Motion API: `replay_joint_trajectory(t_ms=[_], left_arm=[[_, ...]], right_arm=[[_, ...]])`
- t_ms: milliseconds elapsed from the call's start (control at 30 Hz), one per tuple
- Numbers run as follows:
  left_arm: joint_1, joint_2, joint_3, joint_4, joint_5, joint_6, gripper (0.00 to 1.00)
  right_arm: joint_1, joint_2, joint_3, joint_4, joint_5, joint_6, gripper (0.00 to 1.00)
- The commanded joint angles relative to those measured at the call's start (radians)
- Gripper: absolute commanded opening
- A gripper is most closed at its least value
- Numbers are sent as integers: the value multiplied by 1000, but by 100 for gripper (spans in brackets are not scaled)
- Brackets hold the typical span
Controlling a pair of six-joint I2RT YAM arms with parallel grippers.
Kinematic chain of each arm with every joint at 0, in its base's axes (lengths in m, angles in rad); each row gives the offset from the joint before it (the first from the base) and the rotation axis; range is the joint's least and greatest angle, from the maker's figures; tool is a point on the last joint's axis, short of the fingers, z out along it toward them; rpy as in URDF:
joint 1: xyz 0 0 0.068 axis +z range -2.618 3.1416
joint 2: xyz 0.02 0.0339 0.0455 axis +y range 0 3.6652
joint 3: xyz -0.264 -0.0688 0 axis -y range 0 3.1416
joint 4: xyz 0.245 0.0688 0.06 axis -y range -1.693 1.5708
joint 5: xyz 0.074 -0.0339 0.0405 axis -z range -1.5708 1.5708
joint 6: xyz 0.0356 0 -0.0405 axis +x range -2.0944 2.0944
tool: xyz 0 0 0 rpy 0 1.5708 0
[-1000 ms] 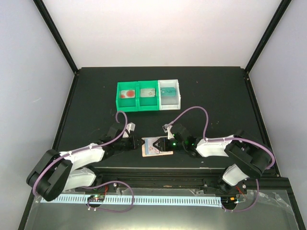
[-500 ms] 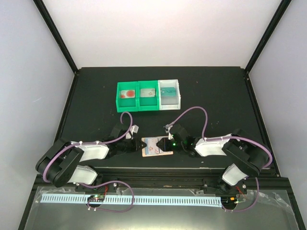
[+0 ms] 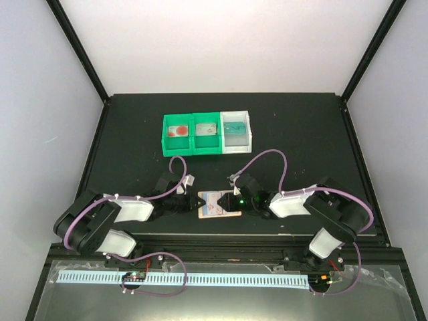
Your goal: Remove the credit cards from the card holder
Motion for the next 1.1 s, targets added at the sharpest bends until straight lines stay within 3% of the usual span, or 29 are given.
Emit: replay_joint_trajectory(t_ms=[0, 267, 733, 967, 1067], left_arm=[[-5, 12, -6, 8, -10, 8, 2], [-5, 12, -4, -4, -23, 10, 2], [-6, -3, -6, -23, -38, 11, 1], [-6, -13, -4, -22, -34, 6, 2], [-8, -41, -7, -13, -16, 1, 8]], right_arm=[[0, 16, 11, 12, 6, 8, 15], [-5, 9, 1, 17, 15, 15, 1], [-30, -76, -70, 45, -12, 3, 1], [-35, -181, -78, -47, 16, -49, 1], [-34, -225, -68, -112, 37, -83, 1]])
